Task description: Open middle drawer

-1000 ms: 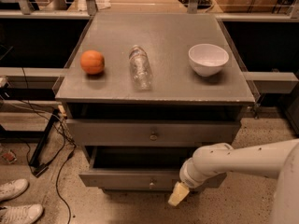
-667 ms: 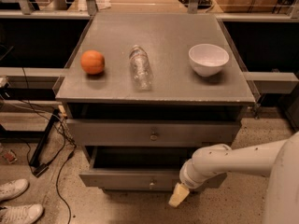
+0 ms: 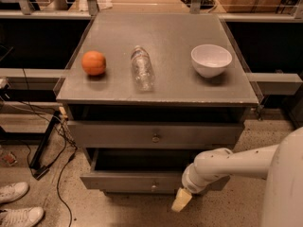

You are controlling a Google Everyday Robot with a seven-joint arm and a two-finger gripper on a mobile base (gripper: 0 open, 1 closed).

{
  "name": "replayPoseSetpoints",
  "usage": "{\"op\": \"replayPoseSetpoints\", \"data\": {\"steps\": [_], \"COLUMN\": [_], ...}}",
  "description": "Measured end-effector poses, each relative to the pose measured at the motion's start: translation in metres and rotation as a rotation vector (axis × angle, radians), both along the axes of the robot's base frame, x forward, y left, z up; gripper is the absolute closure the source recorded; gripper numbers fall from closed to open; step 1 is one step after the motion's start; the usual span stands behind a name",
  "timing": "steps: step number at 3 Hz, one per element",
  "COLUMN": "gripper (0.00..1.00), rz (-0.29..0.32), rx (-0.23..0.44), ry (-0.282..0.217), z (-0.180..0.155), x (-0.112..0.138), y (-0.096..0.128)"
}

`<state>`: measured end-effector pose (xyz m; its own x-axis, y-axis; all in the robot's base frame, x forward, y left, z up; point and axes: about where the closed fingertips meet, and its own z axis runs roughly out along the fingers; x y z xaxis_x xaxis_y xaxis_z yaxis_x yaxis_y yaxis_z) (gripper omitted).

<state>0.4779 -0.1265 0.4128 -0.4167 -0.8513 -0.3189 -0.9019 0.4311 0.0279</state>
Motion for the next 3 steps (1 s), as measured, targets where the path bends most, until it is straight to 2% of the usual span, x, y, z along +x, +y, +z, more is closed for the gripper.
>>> {"op": "replayPoseSetpoints", "data": {"steps": [1,2,3], "gripper": [0.0,0.0,0.0], "rz": [-0.002,-0.005,-0.005], "rx": [0.0,0.001,0.001], "ry": [0.033,0.049,0.049], "z": [-0.0048,0.001,0.0025], "x": [-0.0218,-0.0311,-0.0295], "y": [-0.0097,-0.014,-0.014]}}
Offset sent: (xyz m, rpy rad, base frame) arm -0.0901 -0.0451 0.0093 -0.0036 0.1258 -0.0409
